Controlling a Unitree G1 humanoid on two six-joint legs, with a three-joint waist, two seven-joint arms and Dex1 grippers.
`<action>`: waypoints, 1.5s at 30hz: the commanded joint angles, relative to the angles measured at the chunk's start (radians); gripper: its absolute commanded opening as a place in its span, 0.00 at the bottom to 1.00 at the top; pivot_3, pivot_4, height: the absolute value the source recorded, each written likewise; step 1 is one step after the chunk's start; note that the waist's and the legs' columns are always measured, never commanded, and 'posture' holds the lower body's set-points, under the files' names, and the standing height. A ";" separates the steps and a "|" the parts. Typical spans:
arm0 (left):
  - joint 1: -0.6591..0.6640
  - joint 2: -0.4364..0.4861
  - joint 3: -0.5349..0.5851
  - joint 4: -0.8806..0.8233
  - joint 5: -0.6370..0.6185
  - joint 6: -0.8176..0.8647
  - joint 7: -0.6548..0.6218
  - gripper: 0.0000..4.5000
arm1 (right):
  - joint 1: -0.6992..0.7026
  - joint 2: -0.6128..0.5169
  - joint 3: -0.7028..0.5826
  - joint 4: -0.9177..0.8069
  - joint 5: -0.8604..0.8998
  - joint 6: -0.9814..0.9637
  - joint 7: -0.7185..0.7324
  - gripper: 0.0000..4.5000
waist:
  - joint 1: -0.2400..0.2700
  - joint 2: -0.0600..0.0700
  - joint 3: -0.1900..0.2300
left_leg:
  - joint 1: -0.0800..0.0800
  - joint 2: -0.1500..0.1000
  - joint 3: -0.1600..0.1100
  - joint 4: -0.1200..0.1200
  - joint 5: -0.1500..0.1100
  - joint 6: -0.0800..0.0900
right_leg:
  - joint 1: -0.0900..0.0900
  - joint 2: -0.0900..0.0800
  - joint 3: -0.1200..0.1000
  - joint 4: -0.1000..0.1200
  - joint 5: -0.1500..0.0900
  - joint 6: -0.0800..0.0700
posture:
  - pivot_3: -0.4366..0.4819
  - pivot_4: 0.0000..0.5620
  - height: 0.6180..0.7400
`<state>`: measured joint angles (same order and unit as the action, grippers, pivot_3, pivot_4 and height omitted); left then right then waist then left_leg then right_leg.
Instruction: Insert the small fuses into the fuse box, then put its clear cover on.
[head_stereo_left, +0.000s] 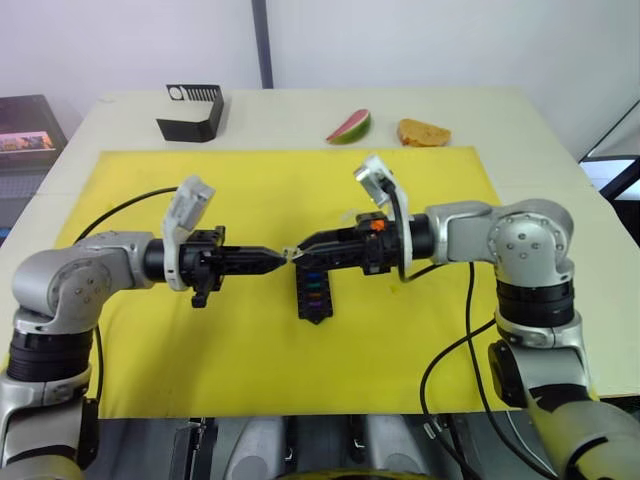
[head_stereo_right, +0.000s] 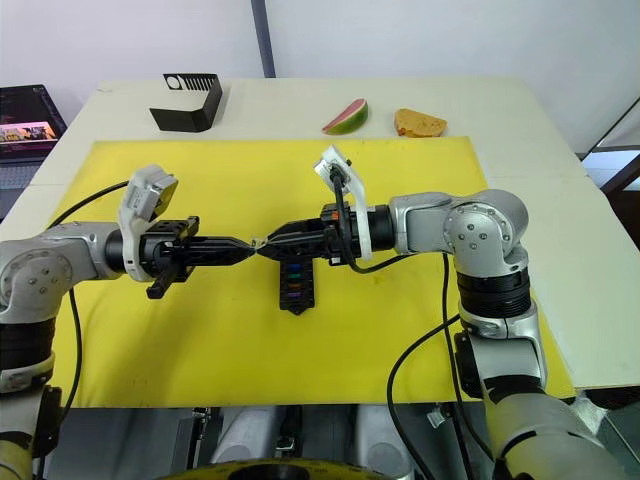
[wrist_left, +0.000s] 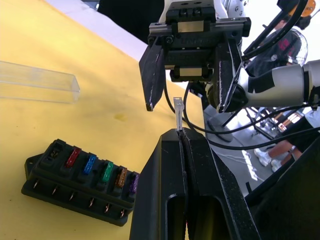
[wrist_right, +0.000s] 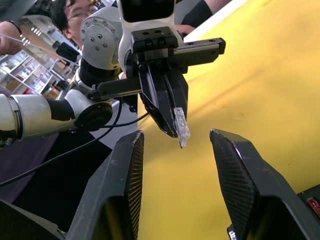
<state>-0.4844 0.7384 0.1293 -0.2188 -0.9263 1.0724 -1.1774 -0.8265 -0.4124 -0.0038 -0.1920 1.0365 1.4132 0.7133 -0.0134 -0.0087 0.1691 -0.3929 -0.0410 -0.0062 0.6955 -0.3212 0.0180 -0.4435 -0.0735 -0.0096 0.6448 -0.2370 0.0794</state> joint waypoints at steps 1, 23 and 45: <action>0.002 0.014 0.003 -0.037 -0.019 -0.020 -0.003 0.00 | -0.022 0.000 -0.010 -0.014 0.025 -0.001 0.009 0.49 | 0.000 0.000 0.000 | 0.000 0.000 0.000 0.000 0.000 0.000 | 0.000 0.000 0.000 0.000 0.000 0.000 | 0.48 0.27 1.00; 0.023 0.033 0.009 -0.053 -0.023 -0.030 0.002 0.00 | -0.035 0.002 0.010 -0.020 0.022 -0.005 0.007 0.02 | 0.000 0.000 0.000 | 0.000 0.000 0.000 -0.001 0.000 0.000 | 0.000 0.000 0.000 -0.001 0.000 0.000 | 0.48 0.27 1.00; 0.081 0.000 -0.248 0.109 0.596 -0.883 -0.045 0.99 | -0.229 -0.203 0.522 0.215 -0.669 -0.663 0.441 0.00 | 0.001 0.001 0.001 | -0.001 0.000 0.001 -0.012 0.004 -0.007 | -0.001 0.000 -0.001 -0.013 0.000 0.000 | 0.48 0.27 1.00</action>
<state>-0.3881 0.7342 -0.1373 -0.0933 -0.3347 0.2235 -1.2252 -1.0282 -0.6185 0.5303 0.0257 0.3921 0.7815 1.1307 -0.0128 -0.0078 0.1697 -0.3937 -0.0409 -0.0049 0.6836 -0.3170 0.0107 -0.4444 -0.0732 -0.0103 0.6321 -0.2365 0.0793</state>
